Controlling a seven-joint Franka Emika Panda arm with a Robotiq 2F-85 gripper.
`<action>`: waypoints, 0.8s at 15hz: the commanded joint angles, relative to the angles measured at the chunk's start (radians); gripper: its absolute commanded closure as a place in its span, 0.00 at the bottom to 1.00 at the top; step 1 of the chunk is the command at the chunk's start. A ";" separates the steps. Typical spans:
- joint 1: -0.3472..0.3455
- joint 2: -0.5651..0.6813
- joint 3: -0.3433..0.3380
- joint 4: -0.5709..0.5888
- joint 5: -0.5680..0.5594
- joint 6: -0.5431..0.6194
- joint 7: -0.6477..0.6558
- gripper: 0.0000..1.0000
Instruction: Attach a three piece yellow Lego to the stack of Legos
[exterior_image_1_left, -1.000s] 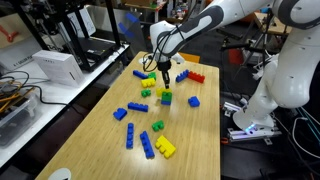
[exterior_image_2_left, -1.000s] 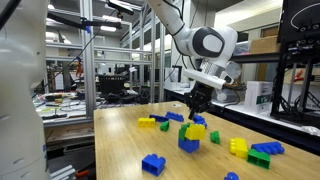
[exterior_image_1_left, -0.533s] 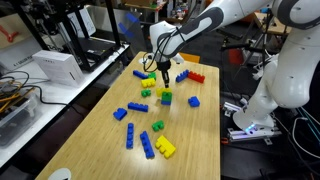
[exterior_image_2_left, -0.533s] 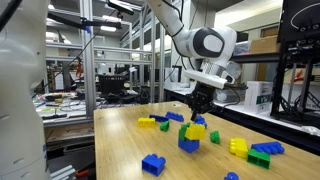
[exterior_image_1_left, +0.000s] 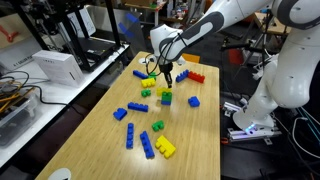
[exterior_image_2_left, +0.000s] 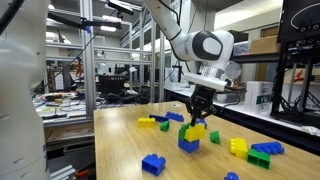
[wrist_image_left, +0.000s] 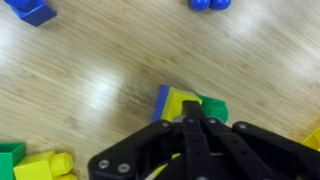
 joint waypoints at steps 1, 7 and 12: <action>0.000 -0.003 0.005 -0.038 -0.032 0.049 0.012 1.00; 0.002 0.002 0.006 -0.035 -0.045 0.051 0.014 1.00; 0.011 0.002 0.016 -0.040 -0.053 0.062 0.014 1.00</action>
